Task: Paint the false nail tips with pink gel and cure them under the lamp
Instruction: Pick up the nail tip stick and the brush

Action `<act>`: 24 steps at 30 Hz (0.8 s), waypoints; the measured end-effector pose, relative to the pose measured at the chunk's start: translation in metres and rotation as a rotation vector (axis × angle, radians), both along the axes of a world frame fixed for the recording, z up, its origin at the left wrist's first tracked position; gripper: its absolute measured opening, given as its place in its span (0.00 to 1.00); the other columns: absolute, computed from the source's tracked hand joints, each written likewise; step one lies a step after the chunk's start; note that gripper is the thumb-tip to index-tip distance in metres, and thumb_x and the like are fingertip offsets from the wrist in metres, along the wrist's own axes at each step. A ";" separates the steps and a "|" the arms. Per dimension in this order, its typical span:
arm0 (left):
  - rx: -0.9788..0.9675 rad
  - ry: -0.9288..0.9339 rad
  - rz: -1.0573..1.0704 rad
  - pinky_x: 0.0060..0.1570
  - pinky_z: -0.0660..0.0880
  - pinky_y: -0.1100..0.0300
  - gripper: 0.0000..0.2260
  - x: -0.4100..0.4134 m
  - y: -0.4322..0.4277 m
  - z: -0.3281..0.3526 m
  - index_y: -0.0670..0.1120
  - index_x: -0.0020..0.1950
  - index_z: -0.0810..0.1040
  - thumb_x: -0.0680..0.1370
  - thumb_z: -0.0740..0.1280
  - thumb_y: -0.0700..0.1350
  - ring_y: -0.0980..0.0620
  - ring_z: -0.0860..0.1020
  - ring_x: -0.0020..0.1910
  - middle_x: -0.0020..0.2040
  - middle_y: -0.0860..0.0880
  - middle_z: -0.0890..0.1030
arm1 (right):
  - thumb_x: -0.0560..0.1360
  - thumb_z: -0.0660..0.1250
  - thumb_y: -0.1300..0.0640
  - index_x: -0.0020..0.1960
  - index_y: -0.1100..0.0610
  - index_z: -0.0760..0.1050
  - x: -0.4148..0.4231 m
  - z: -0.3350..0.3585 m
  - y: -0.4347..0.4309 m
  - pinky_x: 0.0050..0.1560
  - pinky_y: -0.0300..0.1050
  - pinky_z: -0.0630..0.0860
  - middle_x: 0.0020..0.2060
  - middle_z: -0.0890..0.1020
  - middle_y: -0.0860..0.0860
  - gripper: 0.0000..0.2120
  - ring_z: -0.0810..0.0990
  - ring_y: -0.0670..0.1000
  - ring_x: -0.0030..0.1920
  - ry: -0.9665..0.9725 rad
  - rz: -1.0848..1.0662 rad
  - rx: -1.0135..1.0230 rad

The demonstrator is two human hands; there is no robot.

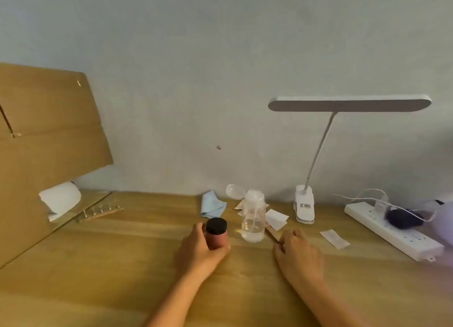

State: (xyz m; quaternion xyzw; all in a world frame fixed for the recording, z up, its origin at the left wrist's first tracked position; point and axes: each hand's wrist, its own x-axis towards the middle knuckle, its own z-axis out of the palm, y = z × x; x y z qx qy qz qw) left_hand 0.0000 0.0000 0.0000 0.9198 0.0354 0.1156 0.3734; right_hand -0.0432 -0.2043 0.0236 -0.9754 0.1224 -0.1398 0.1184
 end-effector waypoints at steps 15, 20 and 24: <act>0.008 -0.338 -0.337 0.46 0.72 0.62 0.22 -0.043 -0.054 0.004 0.60 0.51 0.64 0.63 0.69 0.64 0.60 0.72 0.48 0.49 0.62 0.72 | 0.73 0.66 0.55 0.42 0.56 0.76 -0.066 0.007 -0.046 0.39 0.50 0.71 0.24 0.77 0.49 0.04 0.73 0.50 0.30 -0.302 0.049 0.952; 0.022 -0.359 -0.387 0.52 0.73 0.59 0.24 -0.049 -0.058 0.001 0.58 0.57 0.67 0.67 0.72 0.62 0.59 0.73 0.54 0.54 0.61 0.74 | 0.75 0.62 0.63 0.41 0.56 0.73 -0.073 0.006 -0.045 0.31 0.43 0.64 0.25 0.69 0.48 0.05 0.65 0.48 0.29 -0.560 0.075 1.180; 0.049 -0.350 -0.406 0.48 0.75 0.60 0.22 -0.052 -0.060 0.003 0.60 0.56 0.65 0.69 0.72 0.60 0.58 0.75 0.50 0.52 0.60 0.76 | 0.73 0.61 0.70 0.42 0.56 0.75 -0.078 0.008 -0.040 0.25 0.37 0.67 0.24 0.73 0.53 0.10 0.71 0.46 0.26 -0.701 0.187 1.142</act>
